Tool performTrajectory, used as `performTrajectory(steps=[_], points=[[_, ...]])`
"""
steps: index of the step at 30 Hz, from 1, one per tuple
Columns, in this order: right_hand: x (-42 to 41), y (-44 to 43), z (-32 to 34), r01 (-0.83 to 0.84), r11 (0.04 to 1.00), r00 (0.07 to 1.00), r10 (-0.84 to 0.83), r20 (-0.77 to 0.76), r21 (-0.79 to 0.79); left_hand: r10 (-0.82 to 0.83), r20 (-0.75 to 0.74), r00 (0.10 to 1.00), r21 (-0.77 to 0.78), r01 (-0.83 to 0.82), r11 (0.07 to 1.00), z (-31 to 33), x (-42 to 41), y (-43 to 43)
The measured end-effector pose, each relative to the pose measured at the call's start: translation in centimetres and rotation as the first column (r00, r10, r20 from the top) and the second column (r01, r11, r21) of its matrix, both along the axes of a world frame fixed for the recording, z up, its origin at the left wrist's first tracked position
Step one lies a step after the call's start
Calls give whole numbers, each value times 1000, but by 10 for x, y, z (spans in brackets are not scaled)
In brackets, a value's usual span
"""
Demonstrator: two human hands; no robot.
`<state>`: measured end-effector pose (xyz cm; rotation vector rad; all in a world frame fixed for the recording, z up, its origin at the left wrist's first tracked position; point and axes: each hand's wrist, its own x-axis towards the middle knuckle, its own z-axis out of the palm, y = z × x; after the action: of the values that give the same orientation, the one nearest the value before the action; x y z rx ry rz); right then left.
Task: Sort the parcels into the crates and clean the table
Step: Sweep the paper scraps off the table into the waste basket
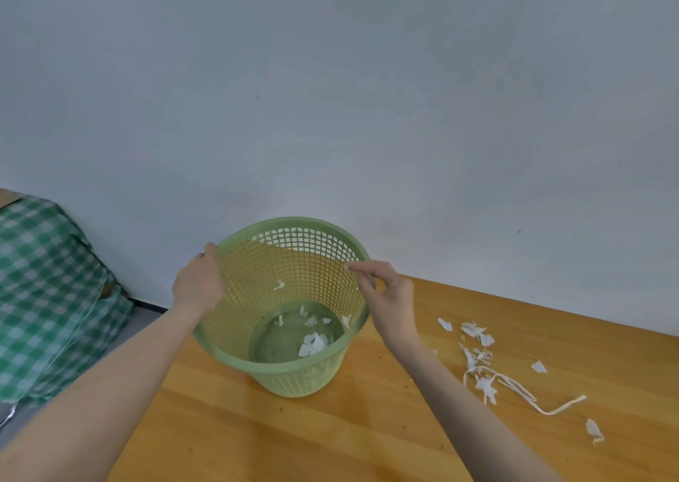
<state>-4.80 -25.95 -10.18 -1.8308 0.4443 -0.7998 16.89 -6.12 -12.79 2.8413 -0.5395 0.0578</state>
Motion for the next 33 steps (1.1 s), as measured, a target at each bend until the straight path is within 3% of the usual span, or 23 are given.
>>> performTrajectory(steps=[2,4,9,12,14,17,19,21,25,28,33], points=[[9,12,-6,-135,958,987,109,-117,-252,1,-2,1000,0,-1,1000,1,-1,0],[15,16,-15,-126,921,981,60,-184,-369,4,-6,1000,2,-4,1000,0,-1,1],[4,-1,-23,97,928,994,-109,-14,-360,10,-6,1000,19,-9,1000,-2,3,0],[-22,-34,-55,226,944,962,-256,-98,-240,19,-2,1000,33,-19,999,-4,5,0],[-51,-64,-93,326,920,851,-386,-355,-217,29,0,1000,38,-29,999,-5,6,0],[-105,-97,-148,286,910,494,-408,-767,-300,27,0,1000,25,-27,999,-6,5,0],[-138,-103,-170,199,933,313,-352,-882,-301,13,8,1000,15,-13,1000,-5,4,0],[-162,-102,-183,130,958,218,-281,-935,-257,12,11,1000,12,-12,1000,-5,3,0],[-184,-103,-193,108,968,240,-246,-939,-226,16,6,1000,9,-16,1000,-4,0,0],[-186,-106,-183,205,943,286,-314,-905,-262,12,1,1000,-3,-12,1000,-3,-3,-1],[-165,-120,-130,456,870,583,-453,-674,-190,-7,2,1000,-17,7,1000,1,-13,-5]])
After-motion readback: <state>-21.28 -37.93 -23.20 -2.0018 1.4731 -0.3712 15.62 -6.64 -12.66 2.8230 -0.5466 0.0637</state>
